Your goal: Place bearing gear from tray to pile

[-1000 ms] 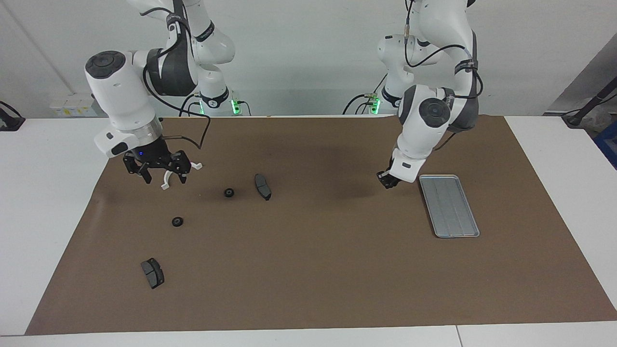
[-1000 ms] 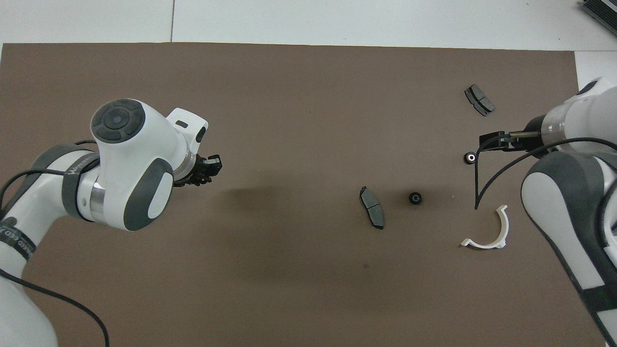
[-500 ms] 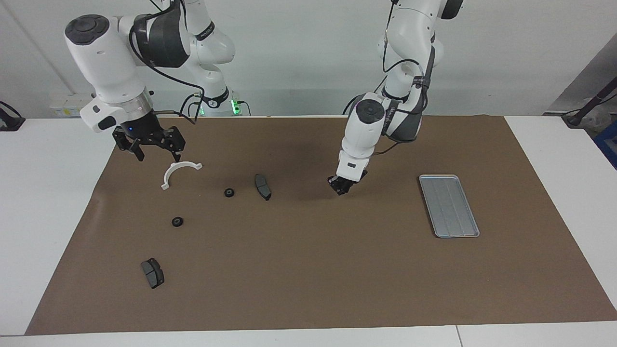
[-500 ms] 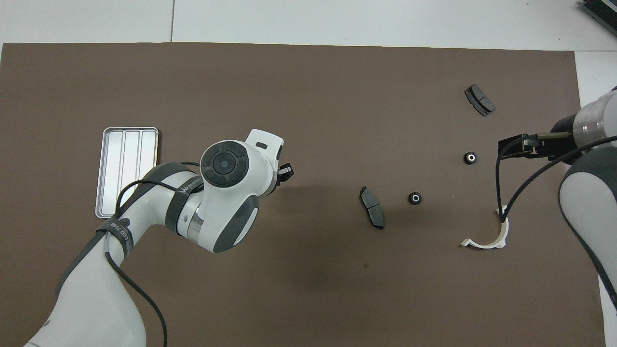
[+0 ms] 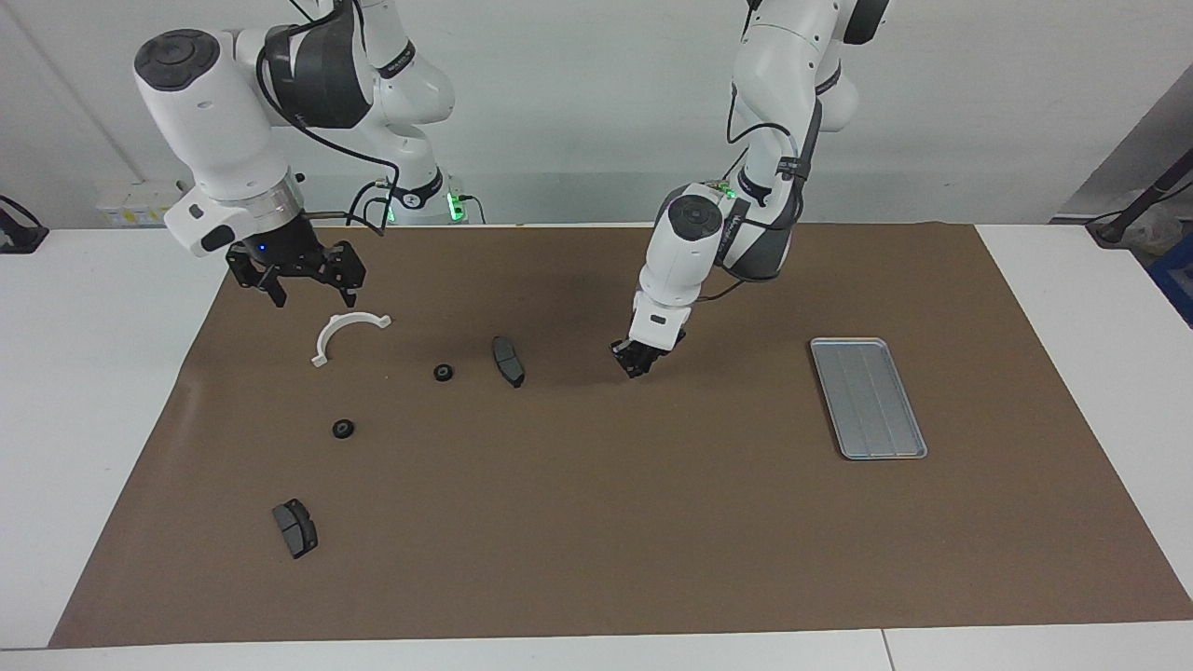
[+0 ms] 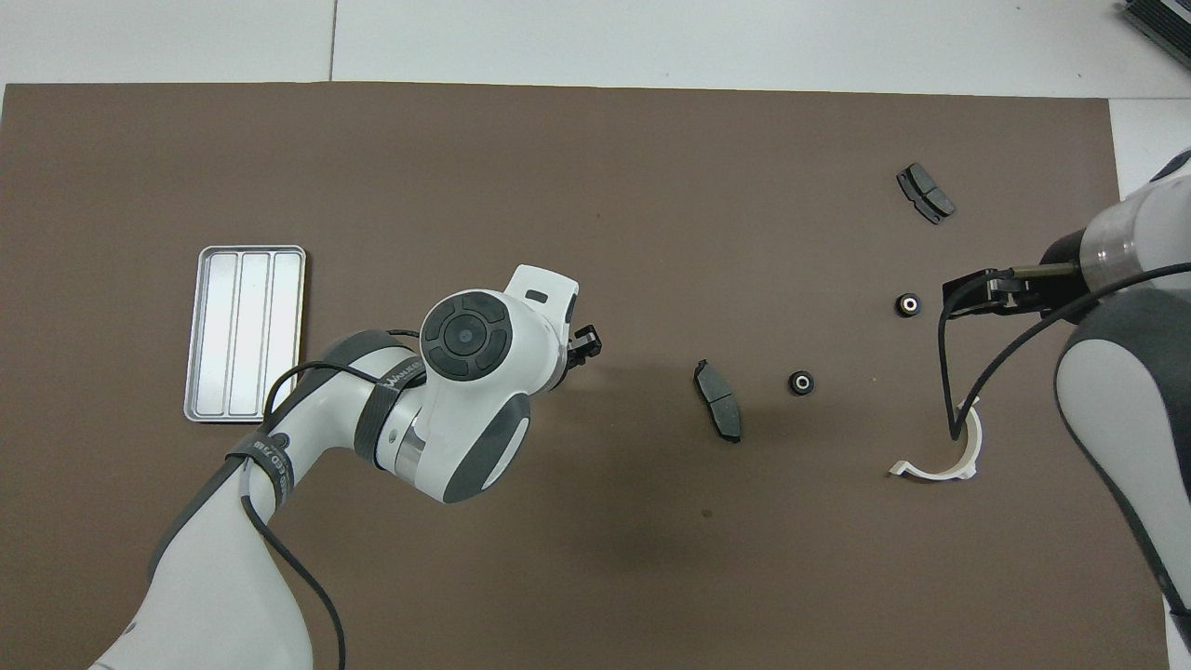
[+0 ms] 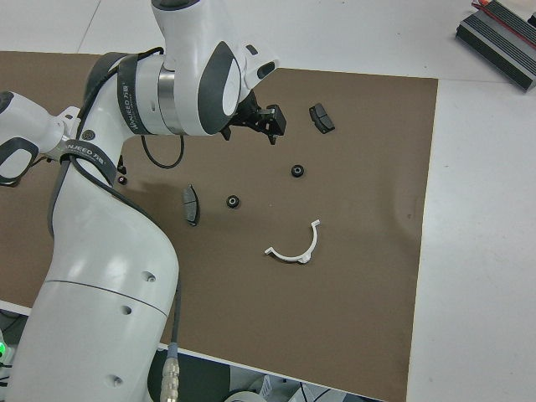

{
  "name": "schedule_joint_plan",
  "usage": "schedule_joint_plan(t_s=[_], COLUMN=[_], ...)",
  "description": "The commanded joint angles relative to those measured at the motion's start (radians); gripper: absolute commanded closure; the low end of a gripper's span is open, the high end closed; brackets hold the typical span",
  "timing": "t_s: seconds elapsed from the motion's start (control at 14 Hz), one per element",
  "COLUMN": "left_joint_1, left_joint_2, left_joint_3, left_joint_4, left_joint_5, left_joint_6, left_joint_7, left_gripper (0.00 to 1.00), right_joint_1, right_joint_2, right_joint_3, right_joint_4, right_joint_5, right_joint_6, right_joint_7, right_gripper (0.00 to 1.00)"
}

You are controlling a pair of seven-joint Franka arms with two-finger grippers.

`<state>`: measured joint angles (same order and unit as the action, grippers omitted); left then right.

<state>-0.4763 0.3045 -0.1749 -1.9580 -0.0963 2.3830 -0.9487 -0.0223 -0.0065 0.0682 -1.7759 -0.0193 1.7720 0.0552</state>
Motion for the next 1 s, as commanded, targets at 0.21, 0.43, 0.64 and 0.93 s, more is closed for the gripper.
schedule_joint_plan(t_s=[0.21, 0.43, 0.64, 0.93], left_joint_1=[0.089, 0.227, 0.362, 0.491], left_joint_2=[-0.073, -0.16, -0.218, -0.229], left_joint_3=[0.028, 0.025, 0.028, 0.031], left_joint_4=[0.005, 0.005, 0.007, 0.014], left_joint_5=[-0.003, -0.003, -0.003, 0.001], left_joint_6=[-0.131, -0.278, -0.405, -0.449], left_joint_7=[0.019, 0.205, 0.456, 0.695], left_gripper=[0.21, 0.21, 0.21, 0.21], right_joint_1=[0.09, 0.171, 0.266, 0.406], right_joint_2=[0.043, 0.1, 0.178, 0.308], right_joint_3=[0.004, 0.004, 0.004, 0.004], right_joint_4=[0.006, 0.012, 0.026, 0.113], right_joint_5=[0.024, 0.024, 0.022, 0.004], right_joint_6=[0.058, 0.136, 0.236, 0.284], right_joint_7=[0.119, 0.216, 0.357, 0.503], right_gripper=[0.0, 0.0, 0.0, 0.0])
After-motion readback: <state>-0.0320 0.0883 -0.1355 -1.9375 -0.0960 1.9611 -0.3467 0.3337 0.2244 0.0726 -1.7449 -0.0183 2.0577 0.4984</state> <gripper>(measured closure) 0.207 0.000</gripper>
